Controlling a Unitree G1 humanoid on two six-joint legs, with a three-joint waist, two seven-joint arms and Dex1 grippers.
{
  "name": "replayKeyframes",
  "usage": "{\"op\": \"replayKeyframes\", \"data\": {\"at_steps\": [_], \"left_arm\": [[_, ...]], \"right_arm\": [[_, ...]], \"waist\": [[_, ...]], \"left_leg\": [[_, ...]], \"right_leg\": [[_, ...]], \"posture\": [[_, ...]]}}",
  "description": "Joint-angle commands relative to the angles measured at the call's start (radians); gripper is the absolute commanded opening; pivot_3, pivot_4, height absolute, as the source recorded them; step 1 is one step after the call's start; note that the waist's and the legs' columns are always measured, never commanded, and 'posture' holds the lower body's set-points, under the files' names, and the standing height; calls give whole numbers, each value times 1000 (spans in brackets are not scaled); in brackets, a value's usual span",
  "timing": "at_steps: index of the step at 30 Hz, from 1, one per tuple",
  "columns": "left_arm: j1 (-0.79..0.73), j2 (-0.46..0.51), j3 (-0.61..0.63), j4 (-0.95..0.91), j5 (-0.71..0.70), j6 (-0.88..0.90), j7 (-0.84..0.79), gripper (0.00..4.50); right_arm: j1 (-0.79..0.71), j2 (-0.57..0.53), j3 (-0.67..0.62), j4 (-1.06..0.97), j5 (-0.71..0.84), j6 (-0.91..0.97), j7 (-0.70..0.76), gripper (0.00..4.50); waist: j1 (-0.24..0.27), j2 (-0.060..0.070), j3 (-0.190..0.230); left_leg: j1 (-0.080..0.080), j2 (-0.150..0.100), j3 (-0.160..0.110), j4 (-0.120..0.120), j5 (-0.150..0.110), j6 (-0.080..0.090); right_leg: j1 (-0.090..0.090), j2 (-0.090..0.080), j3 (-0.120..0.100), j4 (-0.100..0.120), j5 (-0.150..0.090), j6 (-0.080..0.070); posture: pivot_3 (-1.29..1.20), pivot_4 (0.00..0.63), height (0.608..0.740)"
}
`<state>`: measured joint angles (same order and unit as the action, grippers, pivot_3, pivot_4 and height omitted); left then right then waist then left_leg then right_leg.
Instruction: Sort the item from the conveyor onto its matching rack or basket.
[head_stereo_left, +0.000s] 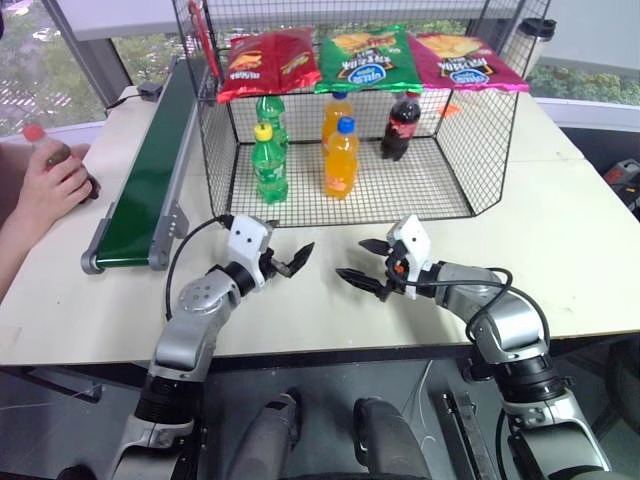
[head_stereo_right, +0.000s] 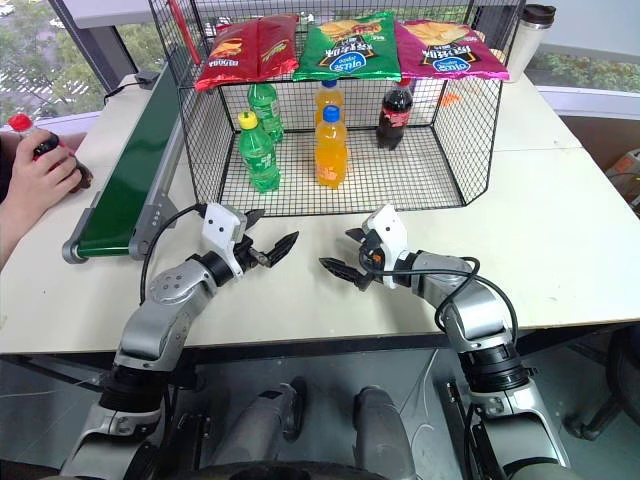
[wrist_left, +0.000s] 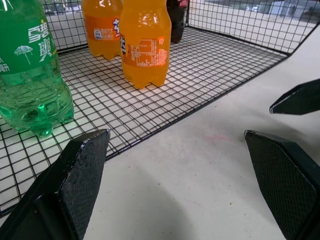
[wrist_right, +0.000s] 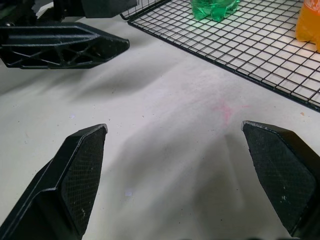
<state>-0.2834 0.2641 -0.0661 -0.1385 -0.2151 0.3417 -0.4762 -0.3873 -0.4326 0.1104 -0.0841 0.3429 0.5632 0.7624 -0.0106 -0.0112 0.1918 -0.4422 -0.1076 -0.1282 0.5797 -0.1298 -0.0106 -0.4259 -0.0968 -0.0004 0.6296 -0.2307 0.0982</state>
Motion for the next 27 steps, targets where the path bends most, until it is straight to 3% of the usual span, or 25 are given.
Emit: {"op": "replayKeyframes", "data": {"at_steps": [1,27], "left_arm": [[-5,-4,-7,-31,7,-23,4,4500],[0,-32,-18,-51,9,-2,23,4500]], "right_arm": [[-6,4,-7,-26,4,-16,1,4453],[-14,-2,-25,-25,9,-4,-7,4453]], "waist": [[0,0,0],[0,0,0]], "left_leg": [[0,0,0,0,0,0],[0,0,0,0,0,0]], "right_leg": [[0,0,0,0,0,0],[0,0,0,0,0,0]], "posture": [[0,150,738],[0,150,738]]}}
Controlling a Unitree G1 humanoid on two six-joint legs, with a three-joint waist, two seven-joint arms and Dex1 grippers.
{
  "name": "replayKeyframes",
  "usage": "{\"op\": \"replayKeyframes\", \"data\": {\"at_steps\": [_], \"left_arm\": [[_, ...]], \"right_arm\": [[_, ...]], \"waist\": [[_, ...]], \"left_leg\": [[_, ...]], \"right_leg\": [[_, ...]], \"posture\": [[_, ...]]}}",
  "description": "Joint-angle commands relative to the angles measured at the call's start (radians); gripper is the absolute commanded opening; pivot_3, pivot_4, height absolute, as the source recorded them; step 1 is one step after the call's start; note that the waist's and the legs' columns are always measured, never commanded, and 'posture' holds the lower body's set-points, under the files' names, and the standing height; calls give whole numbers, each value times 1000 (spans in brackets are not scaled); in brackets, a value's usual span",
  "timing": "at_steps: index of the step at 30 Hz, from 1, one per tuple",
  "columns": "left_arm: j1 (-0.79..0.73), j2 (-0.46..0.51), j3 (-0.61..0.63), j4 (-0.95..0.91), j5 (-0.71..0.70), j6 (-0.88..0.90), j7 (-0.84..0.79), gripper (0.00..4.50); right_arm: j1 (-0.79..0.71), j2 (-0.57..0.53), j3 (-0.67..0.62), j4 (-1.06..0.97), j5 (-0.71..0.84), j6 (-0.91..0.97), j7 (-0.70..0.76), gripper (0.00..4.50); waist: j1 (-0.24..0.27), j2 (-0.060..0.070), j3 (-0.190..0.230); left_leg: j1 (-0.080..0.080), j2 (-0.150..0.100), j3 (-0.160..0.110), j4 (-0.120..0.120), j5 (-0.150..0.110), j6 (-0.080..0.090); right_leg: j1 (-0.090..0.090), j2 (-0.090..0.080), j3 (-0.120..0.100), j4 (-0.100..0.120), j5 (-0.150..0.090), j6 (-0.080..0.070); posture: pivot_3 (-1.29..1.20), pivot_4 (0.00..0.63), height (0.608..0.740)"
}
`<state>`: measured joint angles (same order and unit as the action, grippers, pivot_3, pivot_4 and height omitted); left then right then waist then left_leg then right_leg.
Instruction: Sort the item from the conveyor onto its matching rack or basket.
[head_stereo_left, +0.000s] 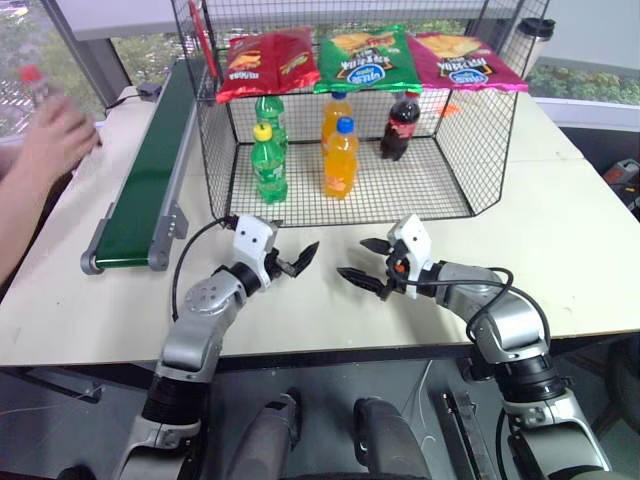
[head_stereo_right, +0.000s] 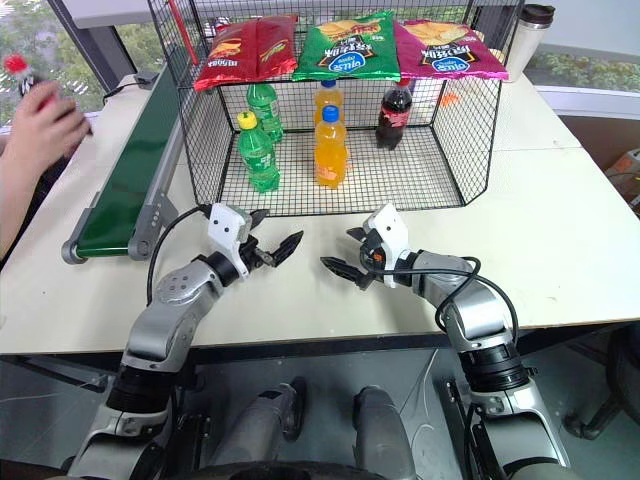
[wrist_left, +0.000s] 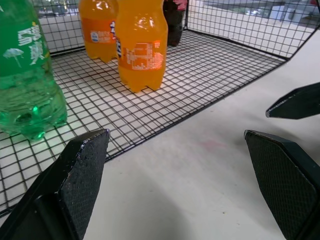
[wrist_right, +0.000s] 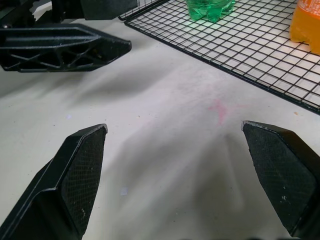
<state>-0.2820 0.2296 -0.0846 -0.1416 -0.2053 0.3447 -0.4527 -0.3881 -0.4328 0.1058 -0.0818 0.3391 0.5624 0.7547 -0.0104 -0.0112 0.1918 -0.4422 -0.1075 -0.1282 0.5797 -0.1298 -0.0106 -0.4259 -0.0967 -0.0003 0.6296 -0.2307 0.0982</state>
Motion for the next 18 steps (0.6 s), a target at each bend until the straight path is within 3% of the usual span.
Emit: {"op": "replayKeyframes", "data": {"at_steps": [1,18], "left_arm": [[-3,2,0,-46,-1,-6,1,4500],[-29,0,11,-33,-40,71,-14,4500]], "right_arm": [[-13,-3,-21,-28,13,-3,1,4453],[-19,-7,-22,-36,16,2,1,4453]], "waist": [[0,0,0],[0,0,0]], "left_leg": [[0,0,0,0,0,0],[0,0,0,0,0,0]], "right_leg": [[0,0,0,0,0,0],[0,0,0,0,0,0]], "posture": [[0,150,738],[0,150,738]]}}
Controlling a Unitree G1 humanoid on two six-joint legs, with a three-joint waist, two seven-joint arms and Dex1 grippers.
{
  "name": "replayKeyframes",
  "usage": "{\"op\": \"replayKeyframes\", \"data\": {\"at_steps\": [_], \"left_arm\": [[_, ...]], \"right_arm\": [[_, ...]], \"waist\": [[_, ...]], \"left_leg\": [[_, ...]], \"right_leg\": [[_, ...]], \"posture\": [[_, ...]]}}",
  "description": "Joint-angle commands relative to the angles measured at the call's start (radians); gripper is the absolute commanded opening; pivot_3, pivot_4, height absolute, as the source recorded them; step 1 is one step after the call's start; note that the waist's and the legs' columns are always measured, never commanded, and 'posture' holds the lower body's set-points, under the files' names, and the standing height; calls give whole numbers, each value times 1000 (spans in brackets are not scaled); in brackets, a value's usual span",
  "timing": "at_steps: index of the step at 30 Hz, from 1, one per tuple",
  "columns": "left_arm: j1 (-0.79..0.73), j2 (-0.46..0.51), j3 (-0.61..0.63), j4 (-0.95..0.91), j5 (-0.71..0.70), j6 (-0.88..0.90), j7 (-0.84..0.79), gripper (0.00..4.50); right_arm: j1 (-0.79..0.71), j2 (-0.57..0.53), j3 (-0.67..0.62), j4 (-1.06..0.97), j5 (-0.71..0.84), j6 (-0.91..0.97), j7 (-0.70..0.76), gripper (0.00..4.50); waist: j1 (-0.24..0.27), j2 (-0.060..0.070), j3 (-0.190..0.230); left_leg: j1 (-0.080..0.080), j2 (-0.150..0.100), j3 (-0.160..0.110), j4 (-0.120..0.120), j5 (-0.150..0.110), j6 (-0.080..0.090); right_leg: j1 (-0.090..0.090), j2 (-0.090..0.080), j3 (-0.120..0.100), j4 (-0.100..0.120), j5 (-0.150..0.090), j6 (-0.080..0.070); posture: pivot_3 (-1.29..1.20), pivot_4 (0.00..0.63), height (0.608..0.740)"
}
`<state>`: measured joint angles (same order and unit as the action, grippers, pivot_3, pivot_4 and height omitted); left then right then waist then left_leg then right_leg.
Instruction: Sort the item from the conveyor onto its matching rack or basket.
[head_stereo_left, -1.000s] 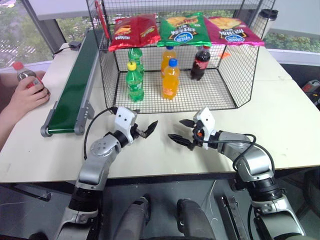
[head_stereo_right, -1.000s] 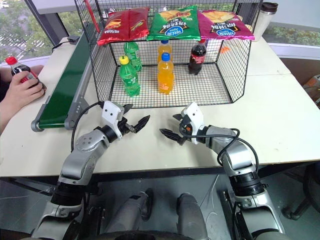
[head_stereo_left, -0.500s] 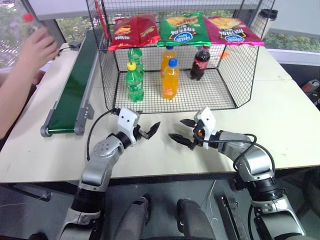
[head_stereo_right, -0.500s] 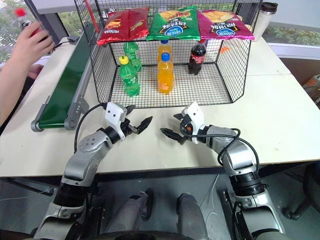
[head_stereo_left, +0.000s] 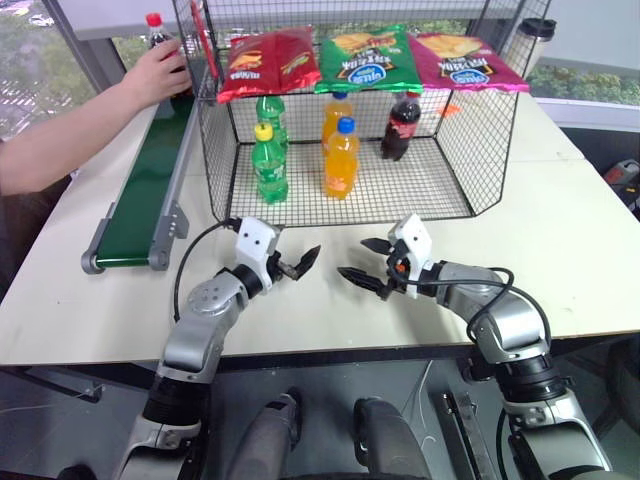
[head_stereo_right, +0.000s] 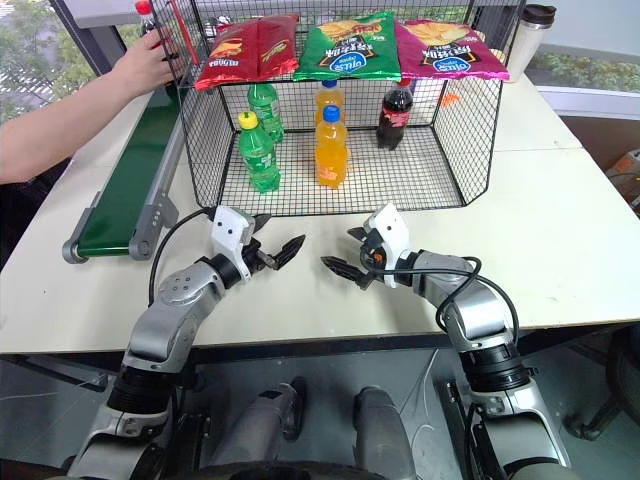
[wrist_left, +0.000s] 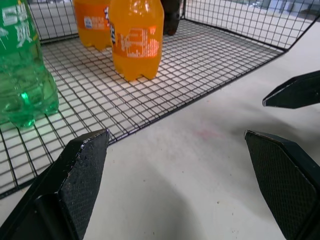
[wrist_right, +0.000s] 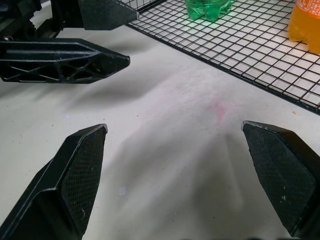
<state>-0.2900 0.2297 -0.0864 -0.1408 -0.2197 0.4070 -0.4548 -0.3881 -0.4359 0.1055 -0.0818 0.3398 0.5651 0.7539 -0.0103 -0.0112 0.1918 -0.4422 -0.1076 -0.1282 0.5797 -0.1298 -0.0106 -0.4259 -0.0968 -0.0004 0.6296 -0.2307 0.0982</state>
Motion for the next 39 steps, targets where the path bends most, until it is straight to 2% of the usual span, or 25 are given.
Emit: {"op": "replayKeyframes", "data": {"at_steps": [1,13,20,22,29,39], "left_arm": [[-21,2,13,-37,-25,8,-10,4500],[6,57,44,-155,-29,68,7,4500],[45,85,213,-287,-51,108,112,4500],[47,66,297,-278,-46,102,193,4500],[44,20,470,-208,-62,82,349,4500],[46,63,531,-134,-7,-22,425,4500]], "right_arm": [[-20,-4,-22,-37,16,0,1,4453],[-32,-28,-15,-100,47,25,43,4453],[-73,-30,-37,-193,105,24,77,4453],[-92,-24,-40,-210,126,34,77,4453],[-148,16,-48,-217,183,25,72,4453],[-122,-1,-1,-180,132,-12,93,4453]], "waist": [[0,0,0],[-1,0,0],[-2,0,0],[-1,0,0],[2,0,0],[1,-1,0]], "left_leg": [[0,0,0,0,0,0],[0,0,0,0,0,0],[0,0,0,0,0,0],[0,0,-1,0,0,0],[0,0,-1,0,0,0],[0,0,-1,0,0,0]], "right_leg": [[0,0,0,0,0,0],[0,0,0,0,0,0],[0,0,0,0,0,0],[0,-1,0,0,0,0],[0,0,-1,0,0,0],[0,0,-1,0,0,0]], "posture": [[0,150,738],[0,150,738],[0,150,738],[0,150,738],[0,150,738],[0,150,738]]}}
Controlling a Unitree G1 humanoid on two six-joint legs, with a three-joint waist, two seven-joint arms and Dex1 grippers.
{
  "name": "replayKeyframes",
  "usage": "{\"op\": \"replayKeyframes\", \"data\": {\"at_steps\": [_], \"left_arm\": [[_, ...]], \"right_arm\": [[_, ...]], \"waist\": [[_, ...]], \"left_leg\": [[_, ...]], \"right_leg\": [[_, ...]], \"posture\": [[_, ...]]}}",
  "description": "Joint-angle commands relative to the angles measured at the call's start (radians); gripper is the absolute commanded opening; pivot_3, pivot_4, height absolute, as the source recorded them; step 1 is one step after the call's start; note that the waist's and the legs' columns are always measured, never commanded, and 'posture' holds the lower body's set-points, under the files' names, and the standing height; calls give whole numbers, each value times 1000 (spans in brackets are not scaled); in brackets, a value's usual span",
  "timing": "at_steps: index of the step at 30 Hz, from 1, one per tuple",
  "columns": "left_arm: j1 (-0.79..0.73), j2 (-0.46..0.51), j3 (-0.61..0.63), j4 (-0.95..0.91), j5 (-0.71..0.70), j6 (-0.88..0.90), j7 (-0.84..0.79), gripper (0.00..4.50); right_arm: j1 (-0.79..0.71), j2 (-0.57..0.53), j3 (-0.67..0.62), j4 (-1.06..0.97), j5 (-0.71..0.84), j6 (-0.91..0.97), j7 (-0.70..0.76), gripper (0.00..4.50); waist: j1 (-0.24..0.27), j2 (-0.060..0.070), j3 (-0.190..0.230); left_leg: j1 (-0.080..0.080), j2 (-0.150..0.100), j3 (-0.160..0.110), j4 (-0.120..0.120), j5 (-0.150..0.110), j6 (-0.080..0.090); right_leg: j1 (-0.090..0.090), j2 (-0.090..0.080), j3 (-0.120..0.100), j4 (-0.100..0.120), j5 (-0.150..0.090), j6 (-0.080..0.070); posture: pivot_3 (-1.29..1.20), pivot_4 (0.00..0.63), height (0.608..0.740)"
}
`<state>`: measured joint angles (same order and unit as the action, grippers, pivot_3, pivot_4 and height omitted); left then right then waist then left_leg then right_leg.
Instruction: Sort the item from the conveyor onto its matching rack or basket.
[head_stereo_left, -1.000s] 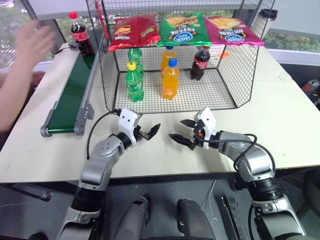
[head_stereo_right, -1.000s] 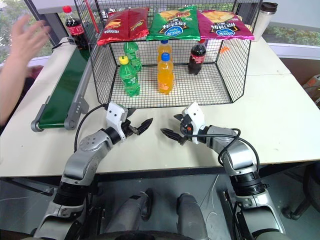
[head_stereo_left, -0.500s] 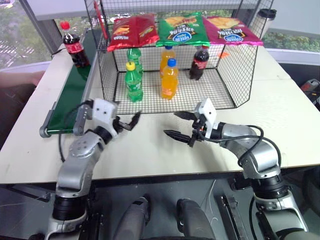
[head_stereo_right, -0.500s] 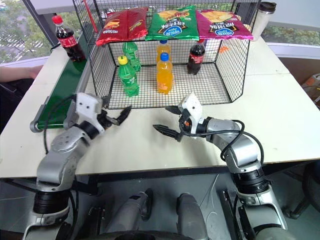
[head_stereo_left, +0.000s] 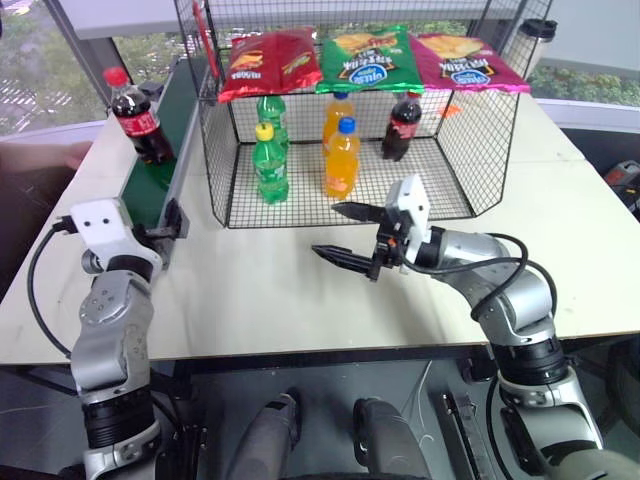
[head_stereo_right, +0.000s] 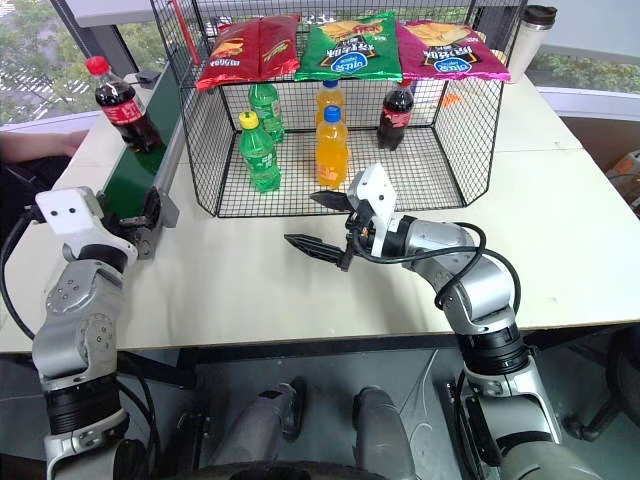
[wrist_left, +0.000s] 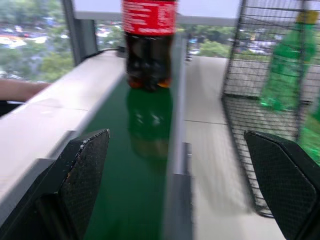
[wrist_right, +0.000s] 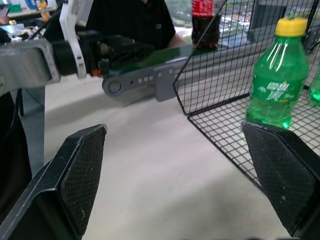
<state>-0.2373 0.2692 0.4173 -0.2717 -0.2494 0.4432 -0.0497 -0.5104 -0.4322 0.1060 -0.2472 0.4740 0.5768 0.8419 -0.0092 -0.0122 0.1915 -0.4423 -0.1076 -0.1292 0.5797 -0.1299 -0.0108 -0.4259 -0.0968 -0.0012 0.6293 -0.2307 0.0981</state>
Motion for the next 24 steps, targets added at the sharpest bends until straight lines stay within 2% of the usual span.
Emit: {"op": "replayKeyframes", "data": {"at_steps": [1,24], "left_arm": [[-9,22,32,9,20,-63,27,4500],[-43,49,25,119,26,-130,59,4500]], "right_arm": [[2,-5,-2,-14,-3,-24,5,4453],[22,-28,-5,-2,-19,-32,15,4453]], "waist": [[0,0,0],[-1,0,0]], "left_leg": [[0,0,0,0,0,0],[0,0,0,0,0,0]], "right_leg": [[0,0,0,0,0,0],[0,0,0,0,0,0]], "posture": [[0,150,738],[0,150,738]]}}
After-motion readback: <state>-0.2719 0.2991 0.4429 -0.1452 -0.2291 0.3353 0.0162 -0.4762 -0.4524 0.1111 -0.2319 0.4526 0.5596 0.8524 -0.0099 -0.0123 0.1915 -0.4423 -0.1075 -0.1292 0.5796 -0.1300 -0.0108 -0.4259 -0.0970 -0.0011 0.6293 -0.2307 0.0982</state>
